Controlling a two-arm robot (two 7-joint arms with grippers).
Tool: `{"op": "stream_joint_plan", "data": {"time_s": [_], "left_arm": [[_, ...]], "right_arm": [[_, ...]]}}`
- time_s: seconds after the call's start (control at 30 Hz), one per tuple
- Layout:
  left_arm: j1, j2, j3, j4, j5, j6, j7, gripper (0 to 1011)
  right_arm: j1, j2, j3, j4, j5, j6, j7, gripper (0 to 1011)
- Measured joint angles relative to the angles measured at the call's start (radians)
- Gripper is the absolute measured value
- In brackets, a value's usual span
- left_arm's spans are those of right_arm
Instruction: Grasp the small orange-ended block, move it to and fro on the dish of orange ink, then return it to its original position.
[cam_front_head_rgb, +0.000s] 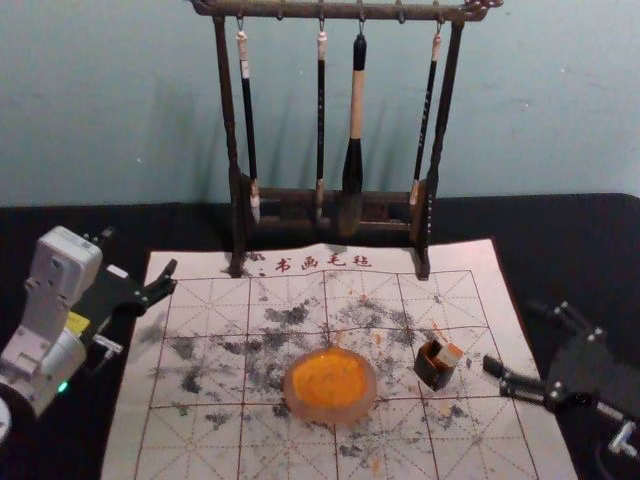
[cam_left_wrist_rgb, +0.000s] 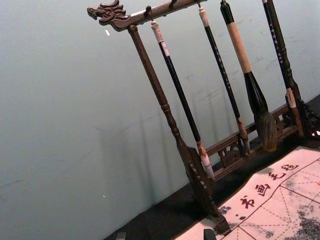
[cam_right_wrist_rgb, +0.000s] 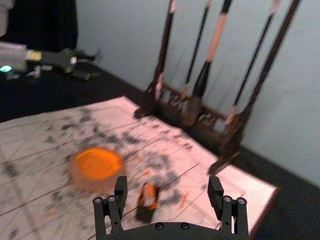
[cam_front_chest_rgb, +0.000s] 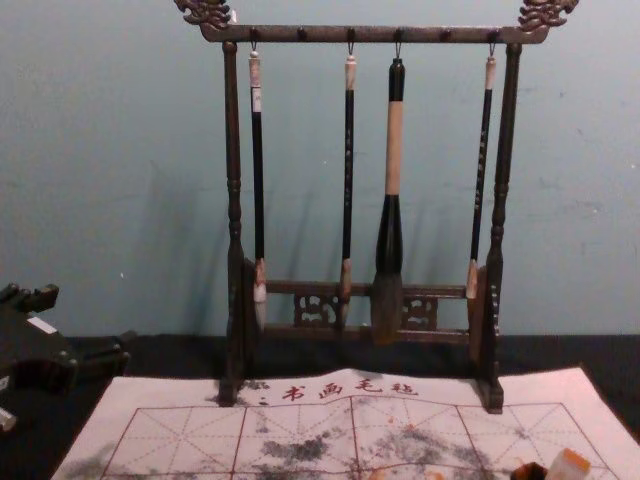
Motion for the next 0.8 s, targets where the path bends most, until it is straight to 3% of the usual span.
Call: {"op": "stream_joint_plan", "data": {"time_s": [0.33,0.8], "left_arm": [[0.0,0.0,0.0,0.0,0.0,0.0,0.0,1001],[0.0,0.0,0.0,0.0,0.0,0.0,0.0,1001]], "right_arm": [[0.056,-0.019,-0.031,0.041,0.018,0.101,0.093,1000],[0.171,-0.099,-0.073,0.157,-0.05,0.159,0.151,1000]]}}
